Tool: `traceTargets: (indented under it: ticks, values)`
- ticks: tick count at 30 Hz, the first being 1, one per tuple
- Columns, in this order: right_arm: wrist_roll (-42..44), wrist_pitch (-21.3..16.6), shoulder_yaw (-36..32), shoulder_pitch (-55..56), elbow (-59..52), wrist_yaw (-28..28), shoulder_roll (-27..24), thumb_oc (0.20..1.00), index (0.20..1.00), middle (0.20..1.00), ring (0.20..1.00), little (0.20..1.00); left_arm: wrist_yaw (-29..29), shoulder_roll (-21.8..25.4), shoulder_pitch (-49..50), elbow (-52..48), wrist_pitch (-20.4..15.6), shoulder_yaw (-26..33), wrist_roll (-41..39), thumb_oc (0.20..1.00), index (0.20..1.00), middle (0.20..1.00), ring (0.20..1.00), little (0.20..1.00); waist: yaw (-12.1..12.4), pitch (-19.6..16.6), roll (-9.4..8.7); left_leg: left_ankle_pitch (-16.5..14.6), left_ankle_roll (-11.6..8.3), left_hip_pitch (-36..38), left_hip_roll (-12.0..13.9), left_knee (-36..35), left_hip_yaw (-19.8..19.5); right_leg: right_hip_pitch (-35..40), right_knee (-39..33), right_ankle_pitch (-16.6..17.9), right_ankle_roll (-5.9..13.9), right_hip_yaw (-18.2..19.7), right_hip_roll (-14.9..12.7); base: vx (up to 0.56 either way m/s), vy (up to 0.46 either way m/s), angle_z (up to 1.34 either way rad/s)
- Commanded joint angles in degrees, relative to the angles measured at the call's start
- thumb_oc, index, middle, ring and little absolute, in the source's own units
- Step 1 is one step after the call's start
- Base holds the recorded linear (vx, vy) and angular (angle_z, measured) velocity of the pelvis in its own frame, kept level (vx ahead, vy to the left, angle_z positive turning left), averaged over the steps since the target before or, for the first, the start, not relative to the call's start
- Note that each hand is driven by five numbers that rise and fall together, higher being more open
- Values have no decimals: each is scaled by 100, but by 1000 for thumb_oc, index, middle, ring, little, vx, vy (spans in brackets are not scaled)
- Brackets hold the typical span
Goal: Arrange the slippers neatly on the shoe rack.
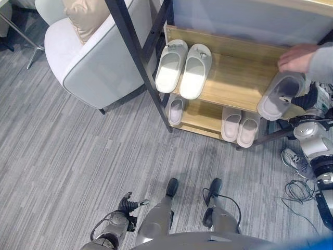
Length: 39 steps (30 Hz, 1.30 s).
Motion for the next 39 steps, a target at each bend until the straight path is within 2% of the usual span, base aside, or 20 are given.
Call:
traceTargets:
  ticks: [1,11,15,18,27,33,39]
  values:
    - [-14,77,-33,-541,63,-308,-321,1000,1000,1000,1000,1000,63,97,-96,400,-88,-122,-91,1000,1000,1000,1000,1000,45,124,-33,-187,-216,105,51,-369,21,953,37,-744,762,-90,-337,0,0,0]
    - [-239,404,104,-653,920,-441,-320,1000,1000,1000,1000,1000,169,62,-206,437,-66,-135,-123,1000,1000,1000,1000,1000,-23,128,-8,-183,-225,56,41,-369,86,878,37,-730,763,-42,-352,1,-2,0]
    - [105,342,127,-862,1278,-458,-326,1000,1000,1000,1000,1000,202,62,-198,460,-65,-176,-169,1000,1000,1000,1000,1000,-26,145,15,-165,-225,22,17,-369,94,833,37,-702,777,-18,-370,-1,-3,1]
    - [709,186,37,-975,1559,-449,-174,1000,1000,1000,1000,1000,238,35,-176,521,-65,-222,-244,1000,1000,1000,1000,1000,-34,142,35,-161,-219,5,5,-369,125,803,37,-683,778,7,-384,3,4,-1]
    - [1181,-64,-67,-718,1175,-336,262,1000,1000,1000,1000,1000,308,25,-276,534,-29,-166,-364,1000,1000,1000,1000,1000,-121,104,12,-205,-180,49,0,-369,186,789,37,-669,764,74,-388,8,5,-3]
    - [1019,-204,-217,-328,161,-380,576,1000,1000,1000,1000,1000,344,-35,-301,587,41,-42,-290,1000,1000,1000,1000,1000,-172,97,-30,-235,-157,87,15,-369,210,804,37,-676,749,81,-381,1,6,-4]
    - [1926,-593,-371,-46,-327,-130,1258,1000,1000,1000,1000,1000,351,-92,-279,613,103,-19,-327,1000,1000,1000,1000,1000,-208,54,-71,-276,-129,183,33,-369,232,886,39,-706,736,72,-375,5,15,-3]
